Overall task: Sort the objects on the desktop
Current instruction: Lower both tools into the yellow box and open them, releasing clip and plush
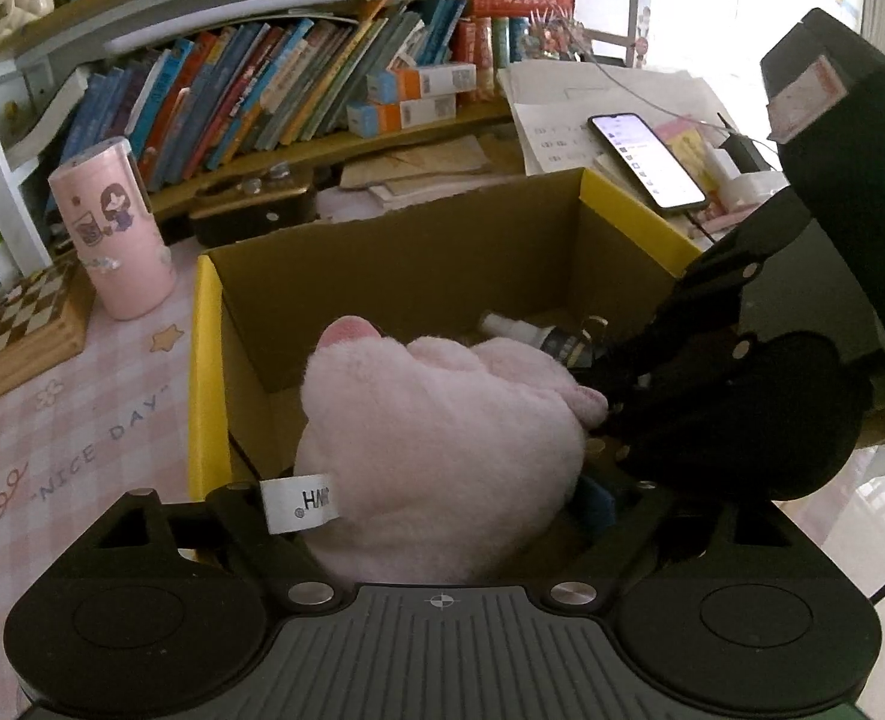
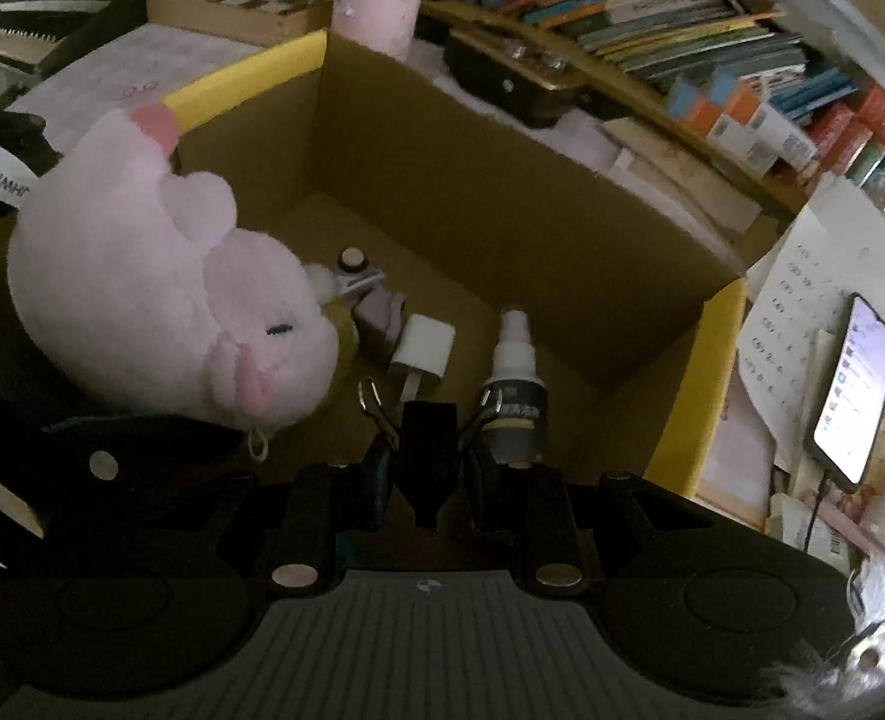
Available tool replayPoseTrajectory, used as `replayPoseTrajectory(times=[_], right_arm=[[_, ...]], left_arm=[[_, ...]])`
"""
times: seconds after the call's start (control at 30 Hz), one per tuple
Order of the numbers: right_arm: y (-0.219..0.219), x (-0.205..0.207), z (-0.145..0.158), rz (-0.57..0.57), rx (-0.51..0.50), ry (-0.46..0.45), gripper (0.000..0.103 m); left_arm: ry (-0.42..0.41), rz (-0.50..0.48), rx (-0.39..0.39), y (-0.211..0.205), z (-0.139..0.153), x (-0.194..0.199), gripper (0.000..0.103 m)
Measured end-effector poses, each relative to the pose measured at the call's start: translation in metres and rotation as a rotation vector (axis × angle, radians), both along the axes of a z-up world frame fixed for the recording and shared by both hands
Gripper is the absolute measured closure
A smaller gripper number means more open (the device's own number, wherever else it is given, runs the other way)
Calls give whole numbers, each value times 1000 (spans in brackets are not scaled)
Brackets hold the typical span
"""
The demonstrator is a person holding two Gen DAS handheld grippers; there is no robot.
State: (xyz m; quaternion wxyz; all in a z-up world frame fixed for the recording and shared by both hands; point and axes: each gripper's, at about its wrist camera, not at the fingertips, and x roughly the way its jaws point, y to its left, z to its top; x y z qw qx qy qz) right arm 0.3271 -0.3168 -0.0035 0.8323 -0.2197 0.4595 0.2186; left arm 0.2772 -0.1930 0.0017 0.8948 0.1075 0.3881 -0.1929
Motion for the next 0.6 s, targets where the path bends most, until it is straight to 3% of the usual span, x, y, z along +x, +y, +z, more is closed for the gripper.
replayPoseTrajectory(times=[0.23,0.43,0.6], right_arm=[[0,0,-1,18,5,13,78],[-3,-10,10,27,48,-38,64],[-13,-25,29,-41,123,-119,56]], left_arm=[[-18,8,2,0,0,-3,9],[-97,56,-31,6,8,-19,3],[-174,103,-84,15,23,-37,2]])
